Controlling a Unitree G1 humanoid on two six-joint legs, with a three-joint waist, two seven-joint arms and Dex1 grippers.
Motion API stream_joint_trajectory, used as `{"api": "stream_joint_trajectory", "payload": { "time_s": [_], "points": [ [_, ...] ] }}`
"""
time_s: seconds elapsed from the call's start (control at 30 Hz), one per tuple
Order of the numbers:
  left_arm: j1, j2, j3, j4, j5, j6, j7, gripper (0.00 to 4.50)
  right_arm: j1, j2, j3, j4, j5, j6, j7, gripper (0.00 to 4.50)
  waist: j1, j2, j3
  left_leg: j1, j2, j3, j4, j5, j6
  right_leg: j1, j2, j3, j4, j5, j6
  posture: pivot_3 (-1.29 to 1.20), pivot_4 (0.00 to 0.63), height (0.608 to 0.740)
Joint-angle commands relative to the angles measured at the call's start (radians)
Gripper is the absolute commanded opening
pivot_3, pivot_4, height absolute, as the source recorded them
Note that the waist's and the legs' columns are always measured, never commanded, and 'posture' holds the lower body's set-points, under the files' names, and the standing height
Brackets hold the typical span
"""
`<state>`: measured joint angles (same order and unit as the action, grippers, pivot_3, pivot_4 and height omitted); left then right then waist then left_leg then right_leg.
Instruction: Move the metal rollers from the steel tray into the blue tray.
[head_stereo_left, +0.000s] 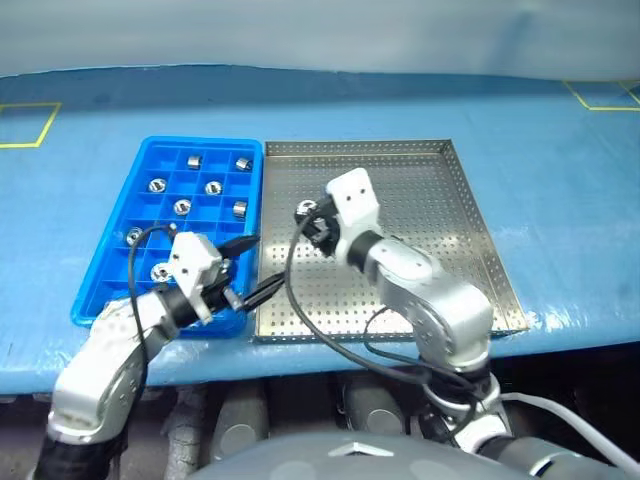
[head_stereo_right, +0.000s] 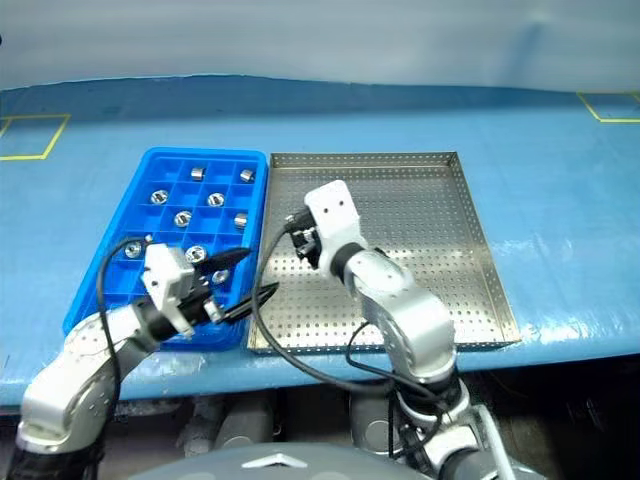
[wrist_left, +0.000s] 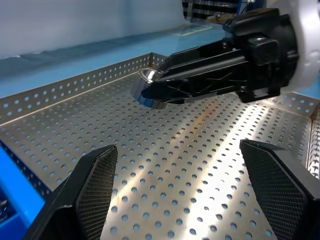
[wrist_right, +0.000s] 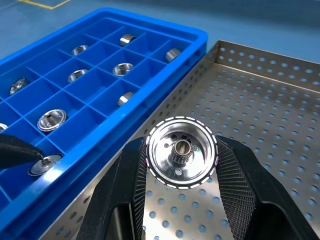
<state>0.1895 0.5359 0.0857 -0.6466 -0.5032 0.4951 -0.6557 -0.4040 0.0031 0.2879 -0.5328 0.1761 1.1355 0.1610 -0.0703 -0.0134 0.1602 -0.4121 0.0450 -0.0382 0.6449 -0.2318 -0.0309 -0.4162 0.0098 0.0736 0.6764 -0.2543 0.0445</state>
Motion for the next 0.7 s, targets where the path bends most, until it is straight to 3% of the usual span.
{"api": "stream_joint_trajectory", "payload": {
  "time_s": [0.03, 0.4, 0.7],
  "points": [
    [0.096, 0.006, 0.089, -0.109, -0.03, -0.014, 0.025, 4.3, -0.049, 0.036, 0.061, 0.066, 0.018, -0.088, 0.04, 1.68, 0.022, 0.0, 0.0, 0.0, 0.0, -0.001, 0.0, 0.0, 0.0, 0.0, 0.0, -0.001, 0.0, 0.0, -0.001, 0.18, 0.15, 0.74],
    [0.447, -0.07, 0.232, -0.24, -0.049, -0.111, 0.044, 4.3, -0.066, 0.073, 0.238, 0.233, 0.064, -0.161, 0.181, 1.68, 0.119, -0.002, 0.001, 0.001, 0.001, -0.001, 0.0, 0.0, 0.0, 0.001, -0.001, -0.004, -0.001, -0.005, -0.008, 0.36, 0.15, 0.74],
    [0.484, -0.091, 0.212, -0.248, -0.045, -0.143, 0.056, 4.3, -0.071, 0.082, 0.344, 0.372, 0.034, -0.241, 0.235, 1.68, 0.16, -0.002, 0.001, 0.0, 0.001, -0.001, 0.0, 0.0, -0.001, 0.0, -0.001, -0.005, -0.001, -0.006, -0.009, 0.39, 0.15, 0.74]
  ]
}}
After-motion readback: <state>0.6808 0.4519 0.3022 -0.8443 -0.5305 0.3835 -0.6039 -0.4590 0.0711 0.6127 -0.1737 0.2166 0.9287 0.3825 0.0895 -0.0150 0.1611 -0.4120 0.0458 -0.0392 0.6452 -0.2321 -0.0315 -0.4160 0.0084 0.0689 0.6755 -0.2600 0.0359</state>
